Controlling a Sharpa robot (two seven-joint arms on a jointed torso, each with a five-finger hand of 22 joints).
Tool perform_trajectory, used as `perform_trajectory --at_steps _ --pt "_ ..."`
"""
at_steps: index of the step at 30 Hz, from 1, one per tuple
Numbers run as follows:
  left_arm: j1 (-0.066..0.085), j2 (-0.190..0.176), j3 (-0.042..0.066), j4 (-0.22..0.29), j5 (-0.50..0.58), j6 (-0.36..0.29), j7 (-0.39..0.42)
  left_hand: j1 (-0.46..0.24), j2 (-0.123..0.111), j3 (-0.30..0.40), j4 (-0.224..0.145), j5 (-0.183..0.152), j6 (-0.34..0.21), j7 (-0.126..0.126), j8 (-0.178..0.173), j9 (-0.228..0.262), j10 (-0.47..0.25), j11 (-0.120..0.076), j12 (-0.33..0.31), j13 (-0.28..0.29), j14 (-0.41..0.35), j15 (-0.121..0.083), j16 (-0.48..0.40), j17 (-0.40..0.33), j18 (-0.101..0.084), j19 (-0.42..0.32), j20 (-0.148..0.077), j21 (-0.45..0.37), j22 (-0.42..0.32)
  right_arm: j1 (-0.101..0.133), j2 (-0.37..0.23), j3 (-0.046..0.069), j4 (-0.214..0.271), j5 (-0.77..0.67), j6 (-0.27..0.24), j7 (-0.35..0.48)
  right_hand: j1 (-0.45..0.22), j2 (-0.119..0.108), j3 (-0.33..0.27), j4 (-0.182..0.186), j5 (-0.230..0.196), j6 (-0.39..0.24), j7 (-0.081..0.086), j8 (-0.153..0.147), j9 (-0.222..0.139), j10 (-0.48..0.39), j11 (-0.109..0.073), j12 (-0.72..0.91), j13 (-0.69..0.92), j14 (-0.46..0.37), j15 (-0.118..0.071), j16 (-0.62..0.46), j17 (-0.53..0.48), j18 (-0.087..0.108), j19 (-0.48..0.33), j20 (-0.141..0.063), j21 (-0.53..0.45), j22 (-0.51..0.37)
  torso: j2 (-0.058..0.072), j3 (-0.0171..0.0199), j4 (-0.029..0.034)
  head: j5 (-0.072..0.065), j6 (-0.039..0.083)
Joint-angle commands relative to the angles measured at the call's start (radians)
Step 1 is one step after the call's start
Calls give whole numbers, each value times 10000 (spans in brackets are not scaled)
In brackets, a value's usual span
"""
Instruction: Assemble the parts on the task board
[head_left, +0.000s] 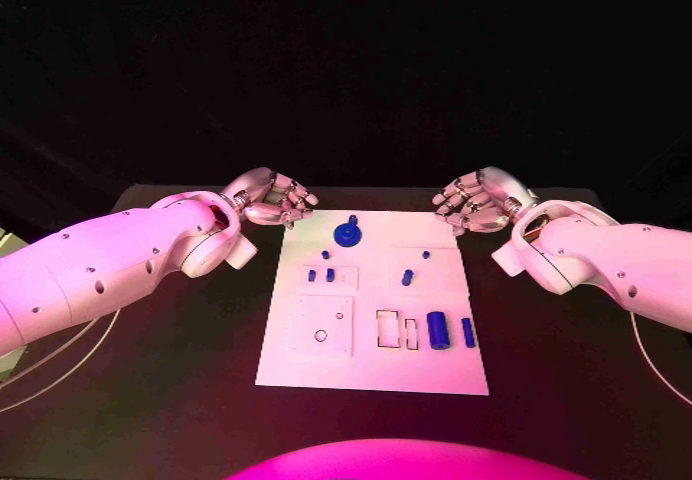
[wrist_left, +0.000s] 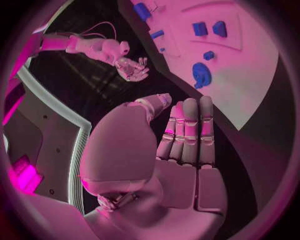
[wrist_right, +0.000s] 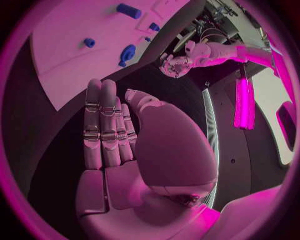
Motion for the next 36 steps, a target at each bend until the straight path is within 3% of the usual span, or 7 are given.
perform_trajectory --at_steps 1,6,8,11,14,22,36 --pt "20 -162 18 45 2954 -99 1111 97 52 -2 -44 52 52 32 82 13 23 32 -51 -39 -54 4 -59 -17 123 48 56 -42 -13 -4 20 2 -68 -2865 1237 -725 -128 -147 311 -175 -71 254 -70 -241 -86 371 -84 -434 13 121 -88 1258 788 -66 -76 -124 919 839 20 -8 -2 3 30" --pt "17 -489 22 287 4032 -27 1413 51 82 -39 -21 49 101 40 129 27 52 52 -82 -98 -31 18 -92 -38 123 65 64 -66 -28 -4 75 2 -20 -4891 1591 -1274 -381 -266 694 -370 -214 428 -138 -519 -104 693 -139 -929 34 -73 -88 2790 1553 -78 -379 -125 2322 2228 32 -10 -25 -63 61" --pt "10 -616 21 427 4442 115 1592 6 74 -78 -2 46 109 42 151 32 35 63 -149 -170 -22 29 -122 -54 122 73 72 -96 -48 -5 101 2 29 -5521 1590 -1523 -517 -368 787 -418 -389 495 -218 -595 -71 844 -242 -1051 49 572 -124 5015 3314 -430 510 -130 4962 4548 36 -12 -21 -172 72" --pt "-7 -777 20 635 4898 467 1988 -129 -7 -212 63 41 41 62 158 25 -60 101 -351 -353 -37 66 -184 -82 117 68 100 -200 -111 -17 182 2 119 -6513 1549 -2100 -729 -560 805 -393 -524 584 -289 -639 -21 901 -259 -1182 53 792 -128 6253 4329 -621 882 -128 6260 5720 26 -7 -23 -306 68" --pt "-19 -893 20 834 5220 721 2297 -373 -197 -646 263 37 -216 197 188 12 -734 341 -1363 -1062 -266 294 -318 -120 111 87 254 -543 -335 -71 277 2 177 -7083 1622 -2537 -894 -711 750 -333 -675 618 -323 -673 5 712 -232 -1355 26 919 -99 6892 4877 -688 1000 -110 6704 6129 14 -15 -22 -488 70" --pt "-45 -1067 16 1268 5530 954 2549 -325 -159 -932 325 43 -283 234 297 24 -834 436 -1850 -1490 -347 358 -333 -124 124 187 330 -726 -467 -312 575 -2 145 -8043 1688 -3150 -915 -756 760 -349 -747 635 -318 -792 60 648 -199 -1510 43 1000 -64 7859 5675 -888 1370 -65 7937 7255 30 -4 -20 -724 105" --pt "-52 -1098 14 1368 5570 948 2540 -219 -106 -1029 314 33 -334 259 344 19 -878 470 -2068 -1695 -368 383 -337 -131 126 242 347 -791 -515 -517 953 -14 6 -8404 1614 -3399 -915 -698 865 -332 -543 709 -273 -850 111 693 -181 -1558 50 1008 -48 8291 5982 -979 1530 -39 8512 7789 42 -5 -39 -770 42"
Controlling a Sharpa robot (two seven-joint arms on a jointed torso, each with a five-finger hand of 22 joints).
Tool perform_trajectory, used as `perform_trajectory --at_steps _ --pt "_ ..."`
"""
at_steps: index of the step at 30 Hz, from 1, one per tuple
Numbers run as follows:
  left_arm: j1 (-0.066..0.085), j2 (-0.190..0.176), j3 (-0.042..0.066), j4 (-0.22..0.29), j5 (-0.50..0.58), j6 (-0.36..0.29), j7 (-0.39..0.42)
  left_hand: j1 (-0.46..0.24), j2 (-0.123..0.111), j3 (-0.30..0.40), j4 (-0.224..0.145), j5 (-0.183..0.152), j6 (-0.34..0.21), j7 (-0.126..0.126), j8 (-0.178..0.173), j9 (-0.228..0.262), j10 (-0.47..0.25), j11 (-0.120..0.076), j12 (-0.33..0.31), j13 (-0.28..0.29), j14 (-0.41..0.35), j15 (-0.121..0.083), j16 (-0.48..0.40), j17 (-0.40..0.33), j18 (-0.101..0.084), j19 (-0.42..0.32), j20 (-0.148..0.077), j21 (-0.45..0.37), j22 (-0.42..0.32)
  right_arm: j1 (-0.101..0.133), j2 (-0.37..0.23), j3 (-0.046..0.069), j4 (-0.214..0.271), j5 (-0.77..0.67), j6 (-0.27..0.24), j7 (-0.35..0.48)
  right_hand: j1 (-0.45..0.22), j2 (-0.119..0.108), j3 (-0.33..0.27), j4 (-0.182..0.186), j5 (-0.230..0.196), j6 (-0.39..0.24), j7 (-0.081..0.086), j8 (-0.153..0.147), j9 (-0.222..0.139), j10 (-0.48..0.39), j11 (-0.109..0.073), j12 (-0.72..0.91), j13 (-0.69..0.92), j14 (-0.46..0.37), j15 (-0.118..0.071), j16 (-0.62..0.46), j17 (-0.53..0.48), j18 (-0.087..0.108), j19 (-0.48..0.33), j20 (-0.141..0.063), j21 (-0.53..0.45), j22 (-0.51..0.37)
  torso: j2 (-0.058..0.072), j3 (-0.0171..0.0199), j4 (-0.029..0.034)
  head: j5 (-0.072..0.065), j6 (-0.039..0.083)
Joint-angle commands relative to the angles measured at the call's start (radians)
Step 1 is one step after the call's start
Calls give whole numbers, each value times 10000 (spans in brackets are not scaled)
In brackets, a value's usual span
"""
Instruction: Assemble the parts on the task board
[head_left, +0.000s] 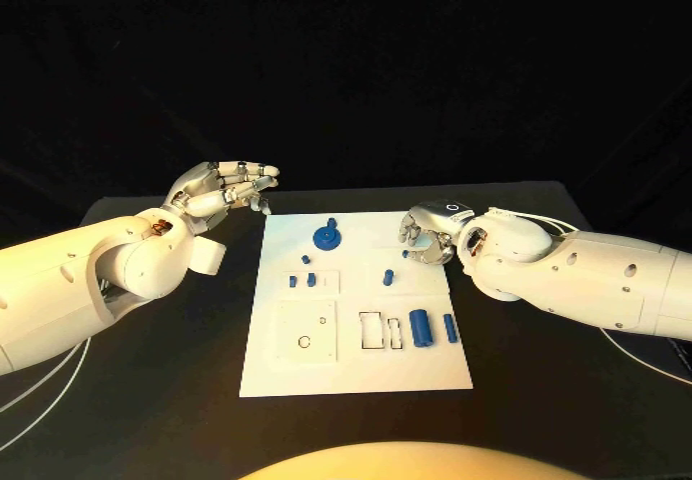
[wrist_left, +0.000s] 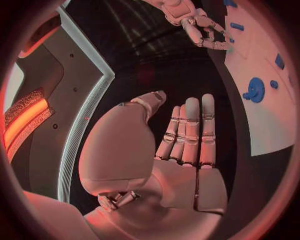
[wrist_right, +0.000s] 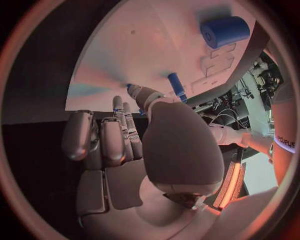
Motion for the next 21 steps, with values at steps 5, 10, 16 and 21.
perform_trajectory --at_steps 5,10,16,21 --pt "2 -1 9 55 178 160 208 92 68 -96 -4 33 -134 6 31 -14 -79 24 -120 -91 -35 53 -57 -12 128 51 33 -69 -29 -108 115 -9 -42 -376 170 -116 10 151 241 -21 89 235 -39 -18 68 140 -14 -14 29 540 18 206 115 -246 176 -30 365 330 -4 -3 2 20 -74" --pt "2 -14 9 53 167 260 142 171 112 -118 -29 41 -234 18 13 -34 -75 35 -184 -167 -37 59 -55 -16 130 77 37 -84 -40 -146 154 -11 -59 -305 207 -85 99 308 575 -104 43 493 -109 80 181 429 -94 6 60 507 -52 328 111 -288 241 -76 646 604 -19 -6 11 7 -94" --pt "3 -21 10 46 128 433 41 272 186 -99 -70 53 -220 7 54 -30 -65 38 -239 -237 2 54 -23 -9 135 121 31 -68 -34 -194 200 -12 -113 -265 358 -177 195 485 895 -293 -103 748 -159 202 325 702 -177 -7 98 479 -131 428 114 -325 295 -124 866 823 -16 1 -2 -4 -127" --pt "7 -59 10 88 -15 633 -83 385 287 -48 -121 78 -143 14 142 -16 3 38 -294 -326 68 44 28 1 139 192 14 -10 -1 -250 242 -13 -147 -333 558 -242 225 555 1039 -441 -120 842 -180 253 410 827 -213 -35 122 479 -164 516 158 -363 360 -145 1054 998 1 11 -20 43 -140"
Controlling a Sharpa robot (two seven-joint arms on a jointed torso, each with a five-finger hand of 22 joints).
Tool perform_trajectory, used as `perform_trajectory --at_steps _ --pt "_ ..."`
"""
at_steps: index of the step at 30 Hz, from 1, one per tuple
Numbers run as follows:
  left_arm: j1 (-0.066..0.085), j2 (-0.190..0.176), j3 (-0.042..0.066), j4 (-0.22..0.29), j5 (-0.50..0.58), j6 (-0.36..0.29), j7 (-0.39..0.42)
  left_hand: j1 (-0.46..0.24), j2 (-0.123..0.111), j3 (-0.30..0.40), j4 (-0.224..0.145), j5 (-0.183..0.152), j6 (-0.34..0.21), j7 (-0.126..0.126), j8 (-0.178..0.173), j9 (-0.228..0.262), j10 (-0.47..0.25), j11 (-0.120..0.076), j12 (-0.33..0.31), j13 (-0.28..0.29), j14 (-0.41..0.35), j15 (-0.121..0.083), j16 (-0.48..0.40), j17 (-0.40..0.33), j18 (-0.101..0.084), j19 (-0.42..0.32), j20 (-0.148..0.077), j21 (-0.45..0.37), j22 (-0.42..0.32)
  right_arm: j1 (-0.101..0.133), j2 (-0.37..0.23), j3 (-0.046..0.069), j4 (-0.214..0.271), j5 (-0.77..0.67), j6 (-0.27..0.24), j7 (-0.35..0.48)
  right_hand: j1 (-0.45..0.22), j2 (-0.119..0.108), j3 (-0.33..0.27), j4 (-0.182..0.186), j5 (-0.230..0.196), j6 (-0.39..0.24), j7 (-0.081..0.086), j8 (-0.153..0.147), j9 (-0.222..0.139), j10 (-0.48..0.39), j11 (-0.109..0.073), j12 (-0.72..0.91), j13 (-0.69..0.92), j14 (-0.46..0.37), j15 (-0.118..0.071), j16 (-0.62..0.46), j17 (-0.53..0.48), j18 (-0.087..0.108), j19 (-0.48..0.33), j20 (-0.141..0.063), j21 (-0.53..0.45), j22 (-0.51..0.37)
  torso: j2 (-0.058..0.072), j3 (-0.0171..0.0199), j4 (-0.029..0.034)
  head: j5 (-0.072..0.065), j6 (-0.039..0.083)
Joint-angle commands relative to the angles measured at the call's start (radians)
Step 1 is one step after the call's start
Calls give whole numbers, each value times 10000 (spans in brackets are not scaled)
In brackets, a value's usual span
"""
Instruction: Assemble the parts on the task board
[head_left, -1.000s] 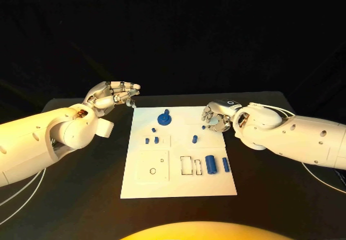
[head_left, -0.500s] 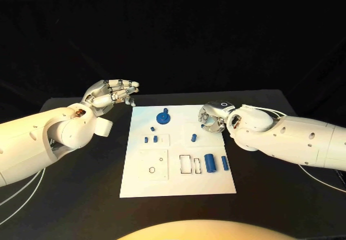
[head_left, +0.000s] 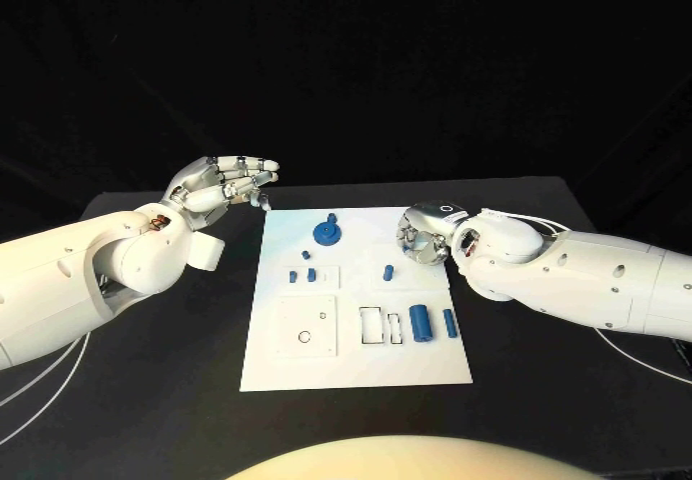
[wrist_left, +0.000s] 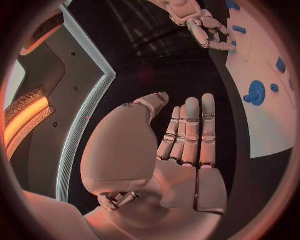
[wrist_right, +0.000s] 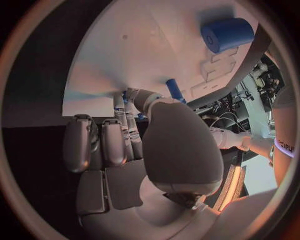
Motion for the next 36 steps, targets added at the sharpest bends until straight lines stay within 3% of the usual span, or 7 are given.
perform_trajectory --at_steps 1,18,25,36 --pt "8 -12 10 63 -94 427 -76 85 -13 4 -34 31 51 -4 41 1 39 2 -37 -13 42 19 27 0 141 84 -18 30 17 -80 42 -27 -32 -175 463 -119 9 136 88 -18 -55 87 -15 47 34 92 -7 30 36 479 -91 87 36 -212 104 13 125 482 19 15 -16 28 -22" --pt "9 -16 11 48 -150 376 -102 128 1 20 -63 36 45 -8 61 -3 82 -2 -63 -60 77 11 53 5 141 118 -28 67 40 -200 158 -36 -53 -466 418 -437 6 368 450 -369 106 193 -29 122 228 287 -42 -77 69 448 -152 179 -19 -253 171 5 356 713 -22 1 -10 51 -76" --pt "9 -7 11 29 -152 316 -94 130 1 21 -65 36 42 -7 62 -4 85 -2 -67 -65 79 11 55 5 141 120 -29 71 43 -205 120 -39 59 -549 -102 -491 -46 418 605 -520 132 271 -47 175 321 433 -78 -83 94 428 -189 187 -82 -293 250 4 546 882 -27 -4 -3 49 -56" --pt "8 7 11 -26 -154 239 -80 136 6 26 -68 39 42 -7 65 -5 90 -2 -71 -72 80 10 57 5 141 122 -31 75 46 -35 -261 24 728 -416 -1008 -420 -106 410 652 -582 135 311 -62 204 371 508 -96 -84 108 417 -206 189 -115 -309 285 -4 625 952 -31 -9 -15 28 3"
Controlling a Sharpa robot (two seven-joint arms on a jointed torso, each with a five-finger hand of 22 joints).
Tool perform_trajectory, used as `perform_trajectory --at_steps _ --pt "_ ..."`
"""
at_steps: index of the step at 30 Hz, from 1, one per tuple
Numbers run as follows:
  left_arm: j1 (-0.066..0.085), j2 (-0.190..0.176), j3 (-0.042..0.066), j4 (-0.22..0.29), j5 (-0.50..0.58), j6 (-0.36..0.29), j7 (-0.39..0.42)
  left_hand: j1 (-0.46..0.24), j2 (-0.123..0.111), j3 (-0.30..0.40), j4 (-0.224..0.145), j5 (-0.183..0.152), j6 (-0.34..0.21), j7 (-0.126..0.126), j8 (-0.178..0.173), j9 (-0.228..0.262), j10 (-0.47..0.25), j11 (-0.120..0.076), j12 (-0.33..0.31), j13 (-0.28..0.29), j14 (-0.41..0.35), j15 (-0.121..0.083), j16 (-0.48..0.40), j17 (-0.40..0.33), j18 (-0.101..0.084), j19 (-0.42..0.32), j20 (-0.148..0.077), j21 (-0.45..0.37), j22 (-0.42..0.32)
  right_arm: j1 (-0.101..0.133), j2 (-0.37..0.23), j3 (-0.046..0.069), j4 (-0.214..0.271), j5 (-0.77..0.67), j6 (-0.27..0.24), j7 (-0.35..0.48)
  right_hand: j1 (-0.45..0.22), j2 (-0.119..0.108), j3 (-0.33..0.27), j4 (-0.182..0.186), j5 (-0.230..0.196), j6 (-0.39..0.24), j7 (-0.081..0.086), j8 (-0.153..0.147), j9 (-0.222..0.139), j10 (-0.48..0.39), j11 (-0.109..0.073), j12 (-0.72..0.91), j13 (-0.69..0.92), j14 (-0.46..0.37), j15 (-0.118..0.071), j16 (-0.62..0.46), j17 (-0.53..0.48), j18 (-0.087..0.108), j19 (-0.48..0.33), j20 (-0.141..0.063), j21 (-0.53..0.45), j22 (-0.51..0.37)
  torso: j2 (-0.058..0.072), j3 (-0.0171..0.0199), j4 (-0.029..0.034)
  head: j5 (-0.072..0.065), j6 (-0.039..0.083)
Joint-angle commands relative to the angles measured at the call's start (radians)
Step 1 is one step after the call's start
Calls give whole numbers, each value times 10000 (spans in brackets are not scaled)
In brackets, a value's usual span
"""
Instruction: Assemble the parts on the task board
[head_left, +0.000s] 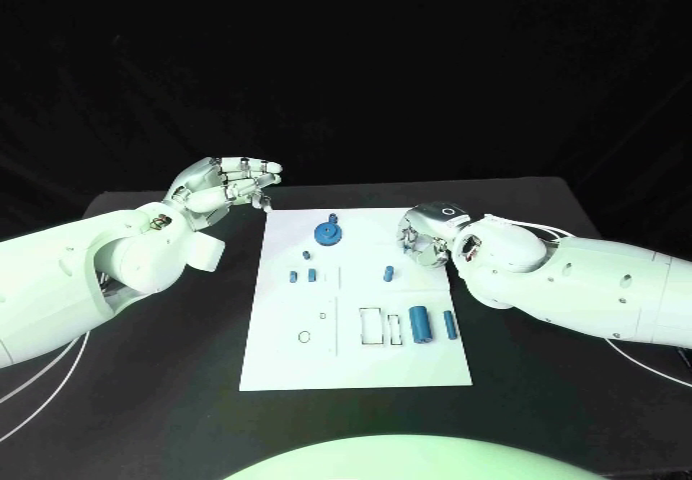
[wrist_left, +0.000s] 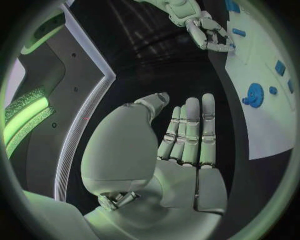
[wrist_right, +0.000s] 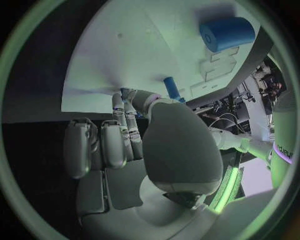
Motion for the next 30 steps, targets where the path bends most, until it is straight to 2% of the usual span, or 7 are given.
perform_trajectory --at_steps 1,9,14,21,24,28,30 --pt "6 24 11 -9 -34 20 64 96 -34 0 -44 39 42 -7 66 -7 89 -2 -66 -15 67 -3 56 3 141 87 6 36 9 83 -76 37 217 45 -513 64 -40 59 67 -48 47 44 -7 59 21 274 -219 15 26 420 -67 60 -10 -162 73 -2 50 957 2 1 -5 -16 26" --pt "6 33 11 -48 -34 -3 66 96 -34 0 -44 39 42 -7 66 -7 89 -2 -66 -15 67 -3 56 3 141 87 6 36 9 262 -394 107 658 516 -752 135 -58 52 91 -82 36 59 -14 70 42 298 -226 8 30 421 -74 78 2 -180 111 -7 131 1024 17 12 8 -7 37" --pt "5 32 11 -60 -34 -6 64 96 -34 0 -44 39 42 -7 66 -7 89 -2 -66 -15 67 -3 56 3 141 87 6 36 9 326 -591 136 1140 791 -818 183 -65 51 98 -91 29 62 -14 72 48 302 -227 5 31 420 -75 78 -4 -178 106 -8 123 1019 20 20 -14 59 44" --pt "4 70 11 -73 -34 14 64 96 -34 0 -44 39 42 -7 66 -7 89 -2 -66 -15 67 -3 56 3 141 87 6 36 9 295 -525 145 1905 1012 -876 307 -71 53 107 -101 14 64 -13 73 54 307 -227 1 31 418 -77 78 -11 -174 98 -10 109 1009 28 32 -1 240 41" --pt "2 100 10 -74 -34 26 64 96 -34 0 -44 39 42 -7 66 -7 89 -2 -66 -15 67 -3 56 3 141 87 6 36 9 214 -360 144 2226 985 -921 388 -75 56 119 -114 5 62 -11 72 60 309 -227 -6 31 417 -77 79 -15 -173 96 -11 105 1008 22 16 -8 379 2" --pt "1 132 10 -68 -34 34 63 96 -34 0 -44 39 42 -7 66 -7 89 -2 -66 -15 67 -3 56 3 141 87 6 36 9 56 -142 141 2529 891 -973 485 -76 57 123 -117 3 61 -10 72 62 308 -226 -7 31 416 -78 77 -19 -172 94 -12 101 1005 24 15 15 552 -65" --pt "1 141 10 -64 -34 37 62 96 -34 0 -44 39 42 -7 66 -7 89 -2 -66 -15 67 -3 56 3 141 87 6 36 9 -41 -11 137 2614 837 -985 535 -76 61 136 -130 1 56 -7 69 66 307 -224 -14 31 414 -78 75 -29 -168 86 -13 88 996 21 12 14 682 -101"
